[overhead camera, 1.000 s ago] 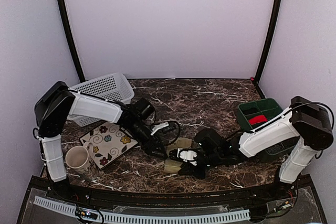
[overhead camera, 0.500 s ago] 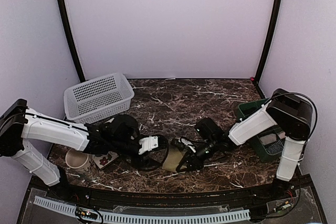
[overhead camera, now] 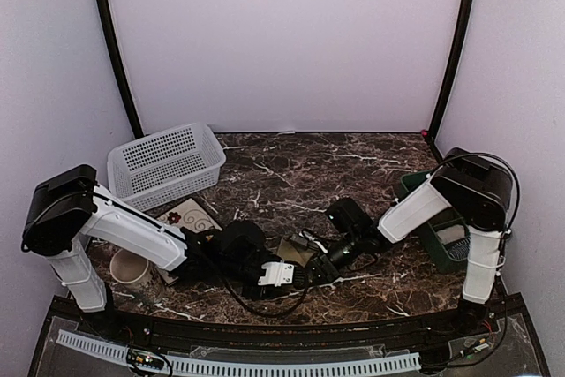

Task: Roll the underwear
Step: Roll the underwear at the center of the board.

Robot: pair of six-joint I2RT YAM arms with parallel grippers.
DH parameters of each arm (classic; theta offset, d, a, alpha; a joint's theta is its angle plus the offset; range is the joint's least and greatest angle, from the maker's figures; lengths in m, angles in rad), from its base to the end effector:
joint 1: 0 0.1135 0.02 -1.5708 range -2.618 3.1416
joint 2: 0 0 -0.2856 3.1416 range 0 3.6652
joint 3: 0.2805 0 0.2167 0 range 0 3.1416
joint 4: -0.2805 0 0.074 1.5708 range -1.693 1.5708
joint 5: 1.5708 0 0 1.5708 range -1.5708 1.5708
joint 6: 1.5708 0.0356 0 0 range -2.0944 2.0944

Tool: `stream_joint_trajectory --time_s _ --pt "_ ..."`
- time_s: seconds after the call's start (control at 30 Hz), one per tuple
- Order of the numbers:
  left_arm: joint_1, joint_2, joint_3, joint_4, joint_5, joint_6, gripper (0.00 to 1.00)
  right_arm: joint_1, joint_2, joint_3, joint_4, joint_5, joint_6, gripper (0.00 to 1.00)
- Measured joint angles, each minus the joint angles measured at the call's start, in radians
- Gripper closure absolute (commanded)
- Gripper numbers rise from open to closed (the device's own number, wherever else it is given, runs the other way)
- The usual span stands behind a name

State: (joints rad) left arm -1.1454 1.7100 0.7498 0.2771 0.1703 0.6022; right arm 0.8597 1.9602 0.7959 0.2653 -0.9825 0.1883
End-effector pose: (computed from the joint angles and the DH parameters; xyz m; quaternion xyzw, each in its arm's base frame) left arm 0.1236 -0.2874 0.1913 0.7134 0.5496 -0.1888 0.3916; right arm 0.1892 0.2650 0.1368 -0.4210 0.7348 0.5310 0.0288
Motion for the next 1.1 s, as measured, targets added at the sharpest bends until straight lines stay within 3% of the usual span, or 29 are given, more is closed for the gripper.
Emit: stream_joint_trajectory --time_s 0.13,0.3,0.43,0.67,0.83,1.1 --pt "-0.003 0.08 0.037 0.036 -0.019 0.016 0.79 -0.001 0.001 0.005 -0.008 -0.001 0.003 0.88" --pt "-0.003 0.082 0.05 0.015 -0.015 0.007 0.92 -0.006 -0.023 0.002 -0.043 0.023 -0.014 0.69" --pt "0.001 0.089 0.094 -0.061 0.013 -0.031 0.95 -0.013 -0.118 -0.041 -0.06 0.129 -0.034 0.56" --pt "0.036 0.162 0.239 -0.228 0.149 -0.153 0.99 -0.08 -0.375 -0.184 -0.023 0.388 -0.091 0.5" --pt "0.112 0.264 0.393 -0.362 0.341 -0.244 0.97 -0.073 -0.555 -0.288 -0.003 0.52 -0.127 0.45" --pt "0.206 0.396 0.55 -0.549 0.617 -0.279 0.96 0.105 -0.821 -0.425 -0.015 0.726 -0.191 0.46"
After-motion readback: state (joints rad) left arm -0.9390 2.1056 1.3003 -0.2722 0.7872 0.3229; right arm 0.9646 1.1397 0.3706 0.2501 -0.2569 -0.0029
